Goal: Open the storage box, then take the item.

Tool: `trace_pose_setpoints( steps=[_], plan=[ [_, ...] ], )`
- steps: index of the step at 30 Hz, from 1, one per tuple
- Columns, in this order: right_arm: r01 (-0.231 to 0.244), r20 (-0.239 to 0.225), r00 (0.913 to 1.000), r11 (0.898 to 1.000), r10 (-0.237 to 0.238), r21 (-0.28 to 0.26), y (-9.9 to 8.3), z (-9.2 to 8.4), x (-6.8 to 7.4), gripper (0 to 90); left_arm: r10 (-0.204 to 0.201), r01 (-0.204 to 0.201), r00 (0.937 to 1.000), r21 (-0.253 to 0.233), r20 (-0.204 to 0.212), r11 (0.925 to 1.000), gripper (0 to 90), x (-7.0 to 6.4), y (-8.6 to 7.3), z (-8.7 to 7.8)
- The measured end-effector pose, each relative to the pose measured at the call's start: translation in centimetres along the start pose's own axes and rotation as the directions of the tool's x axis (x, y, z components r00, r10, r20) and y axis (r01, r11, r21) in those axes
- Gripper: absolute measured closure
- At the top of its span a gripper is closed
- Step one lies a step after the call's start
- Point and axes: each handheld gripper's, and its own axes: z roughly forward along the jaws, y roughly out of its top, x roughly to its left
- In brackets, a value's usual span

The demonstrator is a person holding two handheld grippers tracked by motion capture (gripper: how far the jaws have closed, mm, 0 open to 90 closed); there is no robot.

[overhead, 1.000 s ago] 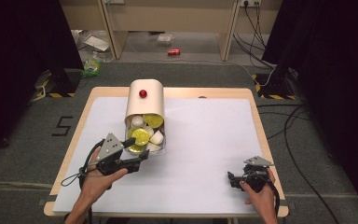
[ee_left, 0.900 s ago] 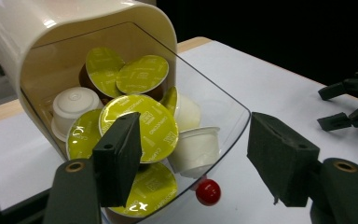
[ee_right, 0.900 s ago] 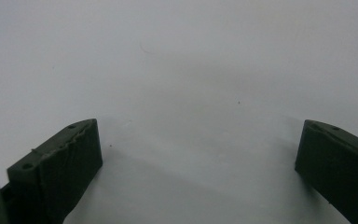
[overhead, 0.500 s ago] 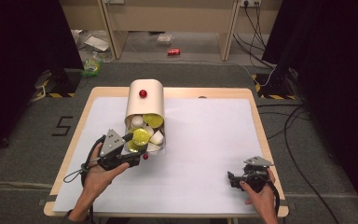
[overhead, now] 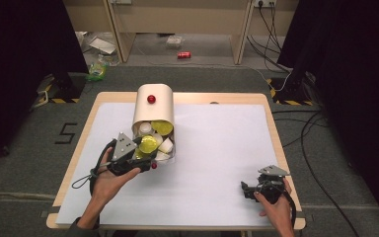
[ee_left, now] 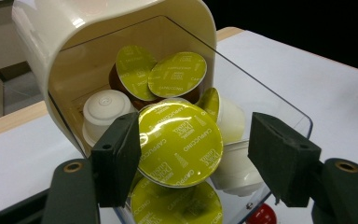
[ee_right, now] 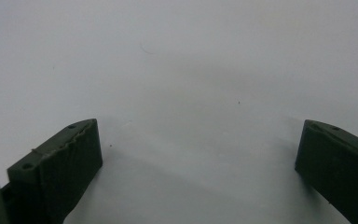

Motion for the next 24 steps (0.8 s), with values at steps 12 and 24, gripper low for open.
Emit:
trace_pose_setpoints(
  steps=[12, 24],
  plan=[
    [0.000, 0.000, 1.0000, 1.000, 0.000, 0.000, 0.0, 0.0, 0.0, 0.7, 0.003, -0.002, 0.9998, 0.007, -0.022, 1.0000, 33.8, 0.4, 0.0, 0.6],
    [0.000, 0.000, 1.0000, 1.000, 0.000, 0.000, 0.0, 0.0, 0.0, 0.7, 0.018, -0.018, 0.9995, 0.019, -0.026, 0.9997, 33.2, 0.2, 0.1, 1.2]
  ],
)
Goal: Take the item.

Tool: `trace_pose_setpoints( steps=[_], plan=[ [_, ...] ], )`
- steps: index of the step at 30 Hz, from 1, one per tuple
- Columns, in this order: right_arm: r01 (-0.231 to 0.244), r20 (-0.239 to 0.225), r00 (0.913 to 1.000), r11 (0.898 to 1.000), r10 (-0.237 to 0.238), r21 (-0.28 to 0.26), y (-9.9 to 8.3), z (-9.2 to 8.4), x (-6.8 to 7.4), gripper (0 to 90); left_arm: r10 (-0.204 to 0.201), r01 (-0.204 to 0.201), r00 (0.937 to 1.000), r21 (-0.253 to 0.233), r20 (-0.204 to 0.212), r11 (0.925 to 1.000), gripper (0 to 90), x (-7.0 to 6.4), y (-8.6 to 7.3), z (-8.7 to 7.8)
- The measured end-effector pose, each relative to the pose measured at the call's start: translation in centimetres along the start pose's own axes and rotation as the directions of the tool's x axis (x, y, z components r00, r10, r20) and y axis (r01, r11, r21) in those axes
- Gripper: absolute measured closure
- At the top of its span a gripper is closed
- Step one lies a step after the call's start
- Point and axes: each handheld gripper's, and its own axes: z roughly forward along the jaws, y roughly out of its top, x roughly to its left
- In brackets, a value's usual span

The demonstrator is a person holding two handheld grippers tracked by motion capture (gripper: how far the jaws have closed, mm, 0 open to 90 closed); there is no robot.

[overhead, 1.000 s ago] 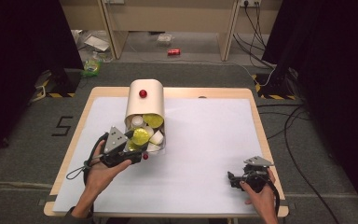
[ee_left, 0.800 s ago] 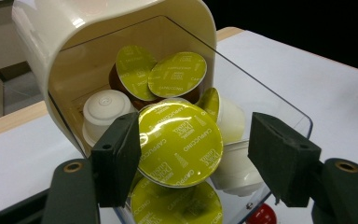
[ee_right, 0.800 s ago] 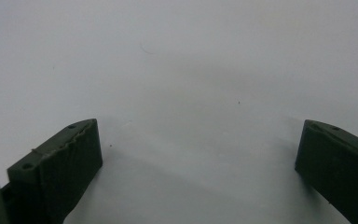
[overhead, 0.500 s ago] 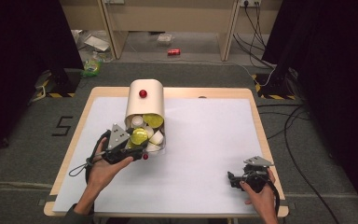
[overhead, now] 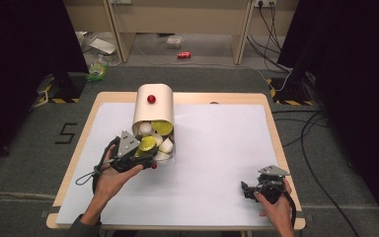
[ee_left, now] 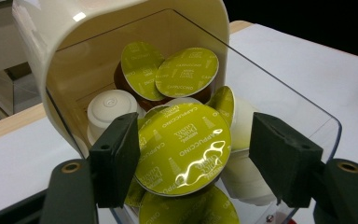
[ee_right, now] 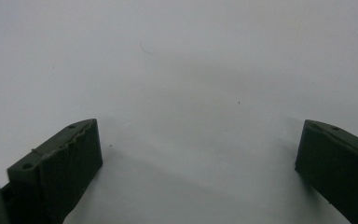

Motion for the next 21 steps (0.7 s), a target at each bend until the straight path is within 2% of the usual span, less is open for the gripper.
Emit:
trace_pose_setpoints(
  steps=[11, 15, 17, 21],
  plan=[
    [0.000, 0.001, 1.0000, 1.000, 0.000, 0.000, 0.00, 0.00, 0.01, 0.7, 0.026, -0.026, 0.9995, 0.022, -0.020, 0.9994, 33.3, 0.04, -0.11, 0.48],
    [-0.001, 0.001, 1.0000, 1.000, 0.001, 0.001, 0.00, 0.00, 0.02, 0.7, 0.013, -0.012, 0.9998, 0.034, -0.014, 0.9993, 34.6, 0.32, -0.39, 0.68],
    [-0.004, 0.001, 1.0000, 1.000, 0.004, 0.002, 0.00, -0.01, 0.05, 0.7, 0.013, -0.013, 0.9998, 0.034, -0.012, 0.9993, 37.9, 0.39, -0.56, 0.70],
    [-0.004, 0.002, 1.0000, 1.000, 0.004, 0.002, 0.00, -0.01, 0.06, 0.7, 0.016, -0.015, 0.9998, 0.037, -0.013, 0.9992, 38.9, 0.33, -0.56, 0.70]
  ],
)
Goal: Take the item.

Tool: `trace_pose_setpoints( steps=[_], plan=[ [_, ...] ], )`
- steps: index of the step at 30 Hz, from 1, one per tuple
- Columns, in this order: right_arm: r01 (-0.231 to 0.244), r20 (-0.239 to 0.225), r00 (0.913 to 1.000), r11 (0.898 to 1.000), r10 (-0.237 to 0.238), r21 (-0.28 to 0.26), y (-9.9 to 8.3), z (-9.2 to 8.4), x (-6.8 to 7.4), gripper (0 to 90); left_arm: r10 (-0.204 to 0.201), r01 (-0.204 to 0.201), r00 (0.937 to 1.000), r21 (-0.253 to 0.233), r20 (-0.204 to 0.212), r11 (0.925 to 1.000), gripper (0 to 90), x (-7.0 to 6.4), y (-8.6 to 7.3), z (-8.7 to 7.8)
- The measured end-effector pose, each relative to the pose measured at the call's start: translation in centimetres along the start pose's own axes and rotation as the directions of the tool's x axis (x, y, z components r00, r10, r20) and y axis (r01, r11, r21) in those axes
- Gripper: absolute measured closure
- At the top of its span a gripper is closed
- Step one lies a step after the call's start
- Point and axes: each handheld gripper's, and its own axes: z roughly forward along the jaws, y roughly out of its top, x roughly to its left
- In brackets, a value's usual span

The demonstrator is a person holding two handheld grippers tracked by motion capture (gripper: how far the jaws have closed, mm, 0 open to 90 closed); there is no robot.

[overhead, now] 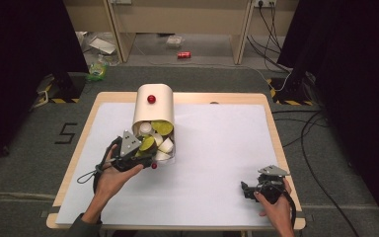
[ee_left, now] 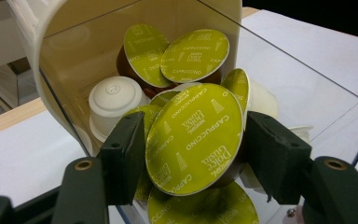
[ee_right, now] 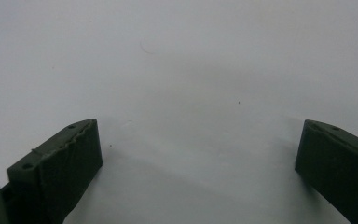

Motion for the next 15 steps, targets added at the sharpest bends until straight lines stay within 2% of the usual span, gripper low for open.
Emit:
trace_pose_setpoints(
  steps=[5, 6, 7, 11, 15],
  plan=[
    [0.000, 0.000, 1.0000, 1.000, 0.000, 0.000, 0.00, 0.00, 0.00, 0.7, 0.015, -0.015, 0.9999, -0.003, 0.007, 0.9999, 39.4, -0.05, 0.01, -0.21],
    [0.000, 0.000, 1.0000, 1.000, 0.000, 0.000, 0.00, 0.00, 0.00, 0.7, 0.002, -0.001, 0.9998, -0.016, 0.018, 0.9999, 47.7, -0.08, 0.13, -0.39],
    [0.000, 0.000, 1.0000, 1.000, 0.000, 0.000, 0.00, 0.00, 0.00, 0.7, 0.019, -0.019, 0.9997, -0.021, 0.015, 0.9996, 52.7, -0.23, 0.38, -0.73],
    [0.000, 0.000, 1.0000, 1.000, 0.000, 0.000, 0.00, 0.00, 0.00, 0.7, 0.042, -0.042, 0.9989, -0.017, 0.020, 0.9990, 54.8, -0.55, 0.58, -0.79],
    [0.000, 0.000, 1.0000, 1.000, 0.000, 0.000, 0.00, 0.00, 0.00, 0.7, 0.032, -0.032, 0.9990, -0.021, 0.032, 0.9993, 55.8, -0.29, 0.62, -0.96]
  ],
)
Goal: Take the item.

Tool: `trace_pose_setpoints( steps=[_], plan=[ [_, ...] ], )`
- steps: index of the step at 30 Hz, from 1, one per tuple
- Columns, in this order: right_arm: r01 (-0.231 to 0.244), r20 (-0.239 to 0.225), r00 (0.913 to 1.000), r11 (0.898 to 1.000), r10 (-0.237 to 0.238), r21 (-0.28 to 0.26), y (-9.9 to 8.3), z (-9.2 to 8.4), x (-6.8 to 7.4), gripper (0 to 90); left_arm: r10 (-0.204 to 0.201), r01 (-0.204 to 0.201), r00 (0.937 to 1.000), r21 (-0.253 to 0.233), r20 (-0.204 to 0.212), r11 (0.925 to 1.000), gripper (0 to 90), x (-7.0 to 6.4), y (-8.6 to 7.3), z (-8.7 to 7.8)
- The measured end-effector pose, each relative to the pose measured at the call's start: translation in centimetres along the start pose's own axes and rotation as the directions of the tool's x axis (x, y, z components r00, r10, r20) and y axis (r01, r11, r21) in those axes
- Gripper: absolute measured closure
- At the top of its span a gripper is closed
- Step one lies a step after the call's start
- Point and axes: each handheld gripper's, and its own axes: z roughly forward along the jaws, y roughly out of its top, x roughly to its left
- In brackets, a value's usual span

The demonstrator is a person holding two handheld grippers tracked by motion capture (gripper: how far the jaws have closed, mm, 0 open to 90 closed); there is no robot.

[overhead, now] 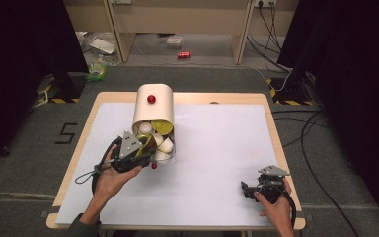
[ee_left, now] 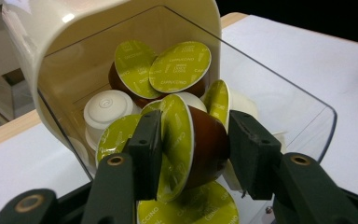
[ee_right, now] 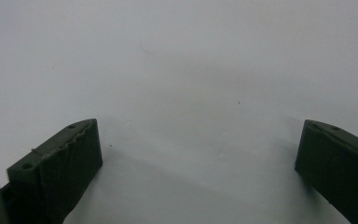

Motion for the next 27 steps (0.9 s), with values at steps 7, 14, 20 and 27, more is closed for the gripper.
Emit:
trace_pose_setpoints(
  steps=[7, 14, 20, 27],
  plan=[
    [0.000, 0.000, 1.0000, 1.000, 0.000, 0.000, 0.0, 0.0, 0.0, 0.7, -0.023, 0.022, 0.9994, 0.021, 0.027, 0.9995, 53.7, 0.5, -0.2, -0.1],
    [0.000, 0.000, 1.0000, 1.000, 0.000, 0.000, 0.0, 0.0, 0.0, 0.7, -0.026, 0.025, 0.9992, 0.057, 0.031, 0.9981, 50.9, 0.6, -0.5, 0.4],
    [0.000, 0.001, 1.0000, 1.000, 0.000, 0.000, 0.0, 0.0, 0.0, 0.7, -0.016, 0.012, 0.9992, 0.089, 0.038, 0.9959, 47.0, 0.6, -0.6, 0.8],
    [0.000, 0.000, 1.0000, 1.000, 0.000, 0.000, 0.0, 0.0, 0.0, 0.7, 0.010, -0.011, 0.9998, 0.078, 0.015, 0.9969, 49.9, 0.3, -0.5, 0.7]
  ],
)
